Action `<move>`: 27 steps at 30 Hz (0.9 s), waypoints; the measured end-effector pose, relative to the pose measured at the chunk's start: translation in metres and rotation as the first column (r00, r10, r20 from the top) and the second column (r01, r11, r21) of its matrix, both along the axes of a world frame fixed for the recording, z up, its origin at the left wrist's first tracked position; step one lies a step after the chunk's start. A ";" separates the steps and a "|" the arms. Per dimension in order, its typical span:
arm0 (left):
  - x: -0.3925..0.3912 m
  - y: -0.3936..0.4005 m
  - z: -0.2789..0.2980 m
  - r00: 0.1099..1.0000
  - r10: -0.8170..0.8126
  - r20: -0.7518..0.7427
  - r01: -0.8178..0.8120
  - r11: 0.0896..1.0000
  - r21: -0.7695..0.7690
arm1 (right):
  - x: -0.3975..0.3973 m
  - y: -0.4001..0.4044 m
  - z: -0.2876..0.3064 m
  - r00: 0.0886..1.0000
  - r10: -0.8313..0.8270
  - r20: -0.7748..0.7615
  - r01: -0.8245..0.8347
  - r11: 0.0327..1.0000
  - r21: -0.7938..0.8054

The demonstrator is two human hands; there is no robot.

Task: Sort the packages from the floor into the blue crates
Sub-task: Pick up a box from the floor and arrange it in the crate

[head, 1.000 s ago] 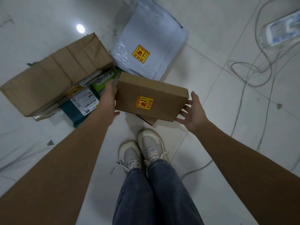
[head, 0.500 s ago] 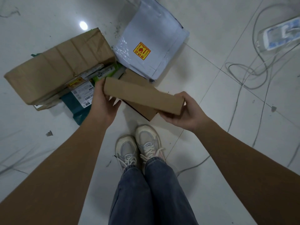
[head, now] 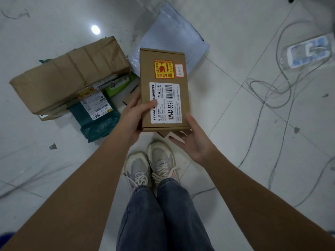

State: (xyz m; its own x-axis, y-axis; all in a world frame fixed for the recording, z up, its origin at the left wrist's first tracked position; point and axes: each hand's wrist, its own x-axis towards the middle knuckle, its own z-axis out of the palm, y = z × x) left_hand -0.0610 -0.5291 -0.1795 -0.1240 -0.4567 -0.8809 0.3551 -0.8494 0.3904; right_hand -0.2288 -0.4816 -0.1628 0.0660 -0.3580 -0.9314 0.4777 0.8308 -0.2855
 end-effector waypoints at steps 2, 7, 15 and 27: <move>0.014 -0.004 0.011 0.997 -0.047 -0.068 0.045 0.999 -0.030 | -0.010 -0.009 0.009 1.000 0.015 -0.026 -0.015 1.000 -0.011; 0.065 -0.014 0.049 0.914 -0.369 -0.168 0.364 0.929 -0.061 | -0.016 -0.058 0.039 0.983 0.092 -0.159 -0.114 0.985 -0.133; 0.149 -0.007 0.121 0.903 -0.425 0.059 0.429 0.897 -0.108 | 0.033 -0.126 0.108 0.491 0.845 -0.209 -0.870 0.467 -0.159; 0.237 0.111 0.189 0.811 0.499 0.304 -0.405 0.855 -0.324 | 0.221 -0.085 0.184 0.567 0.706 -0.424 -0.823 0.481 -0.301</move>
State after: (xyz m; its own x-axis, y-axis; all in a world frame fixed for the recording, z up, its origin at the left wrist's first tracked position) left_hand 0.1762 -0.4184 0.0095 0.4557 -0.5753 -0.6792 0.4675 -0.4947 0.7326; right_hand -0.0077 -0.5667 0.0210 0.3404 -0.6095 -0.7159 -0.4105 0.5887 -0.6964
